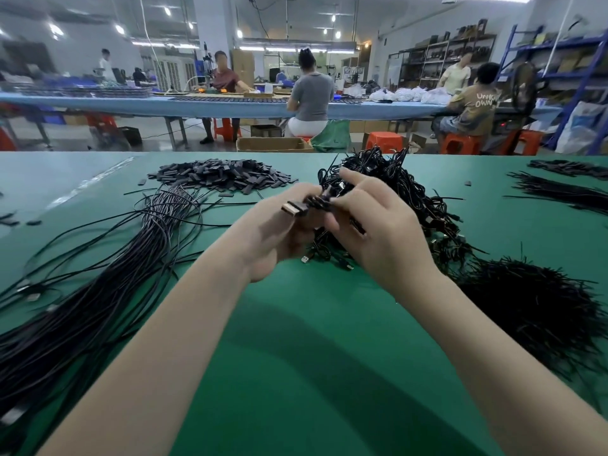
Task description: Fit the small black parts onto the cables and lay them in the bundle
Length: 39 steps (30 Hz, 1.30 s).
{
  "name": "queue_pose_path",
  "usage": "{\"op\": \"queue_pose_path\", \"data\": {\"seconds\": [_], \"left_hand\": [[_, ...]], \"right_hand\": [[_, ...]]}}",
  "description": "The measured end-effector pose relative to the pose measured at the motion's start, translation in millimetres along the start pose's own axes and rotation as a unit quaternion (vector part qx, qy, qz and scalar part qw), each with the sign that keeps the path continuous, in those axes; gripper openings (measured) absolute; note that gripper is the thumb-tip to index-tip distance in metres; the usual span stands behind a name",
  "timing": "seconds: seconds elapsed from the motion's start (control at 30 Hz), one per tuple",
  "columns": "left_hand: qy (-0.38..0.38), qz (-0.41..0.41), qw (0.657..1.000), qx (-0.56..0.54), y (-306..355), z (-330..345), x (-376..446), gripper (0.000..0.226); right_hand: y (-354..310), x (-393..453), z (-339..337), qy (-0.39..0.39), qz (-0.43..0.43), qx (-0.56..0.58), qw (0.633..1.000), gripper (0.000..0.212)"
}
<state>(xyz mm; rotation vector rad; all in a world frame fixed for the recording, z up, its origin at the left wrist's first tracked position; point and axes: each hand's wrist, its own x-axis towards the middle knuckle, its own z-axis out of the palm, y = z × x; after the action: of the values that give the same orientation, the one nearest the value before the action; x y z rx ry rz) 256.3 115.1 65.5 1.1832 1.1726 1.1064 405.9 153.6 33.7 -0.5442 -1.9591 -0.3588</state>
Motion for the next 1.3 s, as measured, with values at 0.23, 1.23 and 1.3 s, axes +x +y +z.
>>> {"op": "queue_pose_path", "data": {"seconds": [0.23, 1.23, 1.3], "left_hand": [[0.160, 0.213, 0.943, 0.199, 9.9, -14.2, -0.7, 0.054], [0.154, 0.428, 0.797, 0.397, 1.3, -23.5, 4.8, 0.026], [0.138, 0.397, 0.845, 0.330, 1.4, -21.2, 3.6, 0.019]], "right_hand": [[-5.8, 26.9, 6.6, -0.020, 0.232, 0.195, 0.953, 0.014], [12.5, 18.2, -3.3, -0.072, 0.230, 0.315, 0.918, 0.004], [11.7, 18.8, -4.3, -0.069, 0.223, 0.297, 0.926, 0.008]]}}
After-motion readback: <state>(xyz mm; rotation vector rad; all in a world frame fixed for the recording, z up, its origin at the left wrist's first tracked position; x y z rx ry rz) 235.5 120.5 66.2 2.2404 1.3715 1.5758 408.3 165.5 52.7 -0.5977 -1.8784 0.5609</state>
